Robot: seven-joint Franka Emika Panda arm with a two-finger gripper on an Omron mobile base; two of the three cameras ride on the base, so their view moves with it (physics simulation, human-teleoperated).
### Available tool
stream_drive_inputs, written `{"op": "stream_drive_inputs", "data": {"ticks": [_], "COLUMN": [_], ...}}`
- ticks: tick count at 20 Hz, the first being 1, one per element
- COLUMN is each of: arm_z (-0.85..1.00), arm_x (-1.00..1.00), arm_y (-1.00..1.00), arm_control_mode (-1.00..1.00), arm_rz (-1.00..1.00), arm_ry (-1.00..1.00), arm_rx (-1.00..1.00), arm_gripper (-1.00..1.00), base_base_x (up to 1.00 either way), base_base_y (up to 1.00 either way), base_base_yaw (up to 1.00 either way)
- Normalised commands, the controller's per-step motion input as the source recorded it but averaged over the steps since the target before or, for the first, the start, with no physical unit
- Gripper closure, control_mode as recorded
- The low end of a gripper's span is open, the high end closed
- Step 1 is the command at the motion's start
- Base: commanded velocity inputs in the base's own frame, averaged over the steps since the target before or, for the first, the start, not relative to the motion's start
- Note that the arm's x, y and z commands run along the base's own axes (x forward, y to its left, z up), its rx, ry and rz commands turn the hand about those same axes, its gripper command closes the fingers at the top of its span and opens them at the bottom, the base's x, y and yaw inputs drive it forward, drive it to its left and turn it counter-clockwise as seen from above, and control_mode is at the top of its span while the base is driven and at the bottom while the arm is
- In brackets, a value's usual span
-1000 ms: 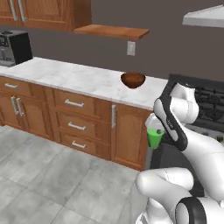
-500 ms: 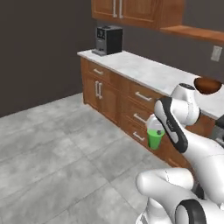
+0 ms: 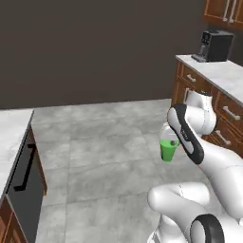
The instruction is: Pick the cup and bowl from the counter and place them on the counter next to the sink.
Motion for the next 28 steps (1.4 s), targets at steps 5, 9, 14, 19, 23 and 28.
{"op": "stream_drive_inputs", "data": {"ticks": [5, 9, 14, 19, 23, 28], "arm_z": [0.0, 0.0, 0.0, 0.0, 0.0, 0.0], "arm_x": [0.0, 0.0, 0.0, 0.0, 0.0, 0.0], "arm_y": [0.0, 0.0, 0.0, 0.0, 0.0, 0.0], "arm_control_mode": [1.0, 1.0, 1.0, 1.0, 1.0, 1.0], "arm_rz": [0.0, 0.0, 0.0, 0.0, 0.0, 0.0], "arm_ry": [0.0, 0.0, 0.0, 0.0, 0.0, 0.0], "arm_rx": [0.0, 0.0, 0.0, 0.0, 0.0, 0.0], "arm_gripper": [1.0, 1.0, 1.0, 1.0, 1.0, 1.0], "base_base_x": [-0.35, -0.4, -0.48, -0.5, -0.34, -0.04], "base_base_y": [-0.21, -0.21, -0.21, -0.18, -0.08, 0.0], "base_base_yaw": [0.73, 0.73, 0.71, 0.71, 0.71, 0.67]}}
